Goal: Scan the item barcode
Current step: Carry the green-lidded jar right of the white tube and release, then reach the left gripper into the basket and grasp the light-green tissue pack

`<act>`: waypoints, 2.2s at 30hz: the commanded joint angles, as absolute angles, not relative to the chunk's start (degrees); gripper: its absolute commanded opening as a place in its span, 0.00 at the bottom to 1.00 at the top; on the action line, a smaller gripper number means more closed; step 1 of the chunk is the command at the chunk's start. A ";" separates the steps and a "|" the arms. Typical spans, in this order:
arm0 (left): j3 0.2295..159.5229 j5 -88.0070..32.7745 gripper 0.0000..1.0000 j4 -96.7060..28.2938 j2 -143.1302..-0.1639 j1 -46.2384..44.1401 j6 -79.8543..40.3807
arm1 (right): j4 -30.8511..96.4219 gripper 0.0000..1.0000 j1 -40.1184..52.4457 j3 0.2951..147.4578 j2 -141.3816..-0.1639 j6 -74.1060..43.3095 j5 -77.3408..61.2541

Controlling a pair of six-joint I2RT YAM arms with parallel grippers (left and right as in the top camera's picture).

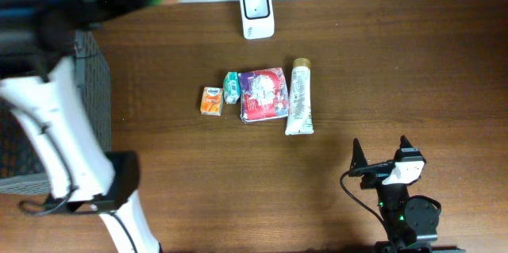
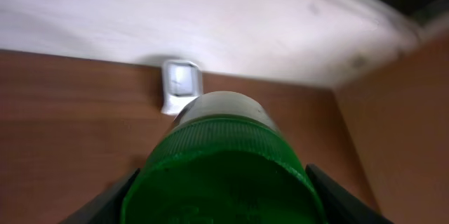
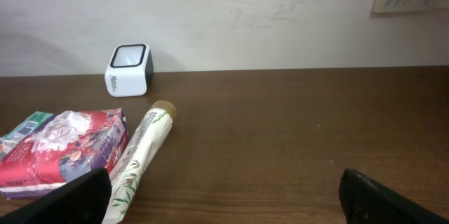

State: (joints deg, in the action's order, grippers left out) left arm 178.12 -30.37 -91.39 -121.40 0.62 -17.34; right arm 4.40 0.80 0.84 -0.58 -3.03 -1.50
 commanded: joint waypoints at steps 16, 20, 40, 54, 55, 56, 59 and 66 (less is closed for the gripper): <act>178.14 0.89 0.61 -77.38 -154.82 -44.40 -17.23 | 4.47 0.99 1.13 0.32 -0.21 -3.46 -1.21; 178.14 0.91 0.62 -75.77 -160.46 -46.19 -17.23 | 4.45 0.99 1.13 0.32 -0.21 -3.46 -1.21; 179.87 0.03 0.99 -77.91 -144.07 -38.48 -17.02 | 4.47 0.99 1.13 0.32 -0.21 -3.46 -1.21; 177.86 12.75 1.00 -94.56 -128.18 10.00 -16.56 | 4.45 0.99 1.13 0.32 -0.21 -3.46 -1.21; 177.60 15.00 1.00 -94.21 -128.42 12.45 -15.40 | 4.47 0.99 1.13 0.32 -0.21 -3.46 -1.21; 177.14 15.70 1.00 -93.69 -128.77 14.90 -13.39 | 4.47 0.99 1.13 0.32 -0.21 -3.46 -1.21; 172.35 14.37 1.00 -93.10 -130.65 21.69 -11.84 | 4.47 0.99 1.13 0.32 -0.21 -3.46 -1.21; 148.33 21.43 1.00 -83.24 -130.93 27.24 -7.84 | 4.47 0.99 1.13 0.32 -0.21 -3.46 -1.21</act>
State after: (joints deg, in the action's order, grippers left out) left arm 154.80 16.71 -85.76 -130.30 26.09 -11.49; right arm 4.40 0.80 0.84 -0.58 -3.01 -1.50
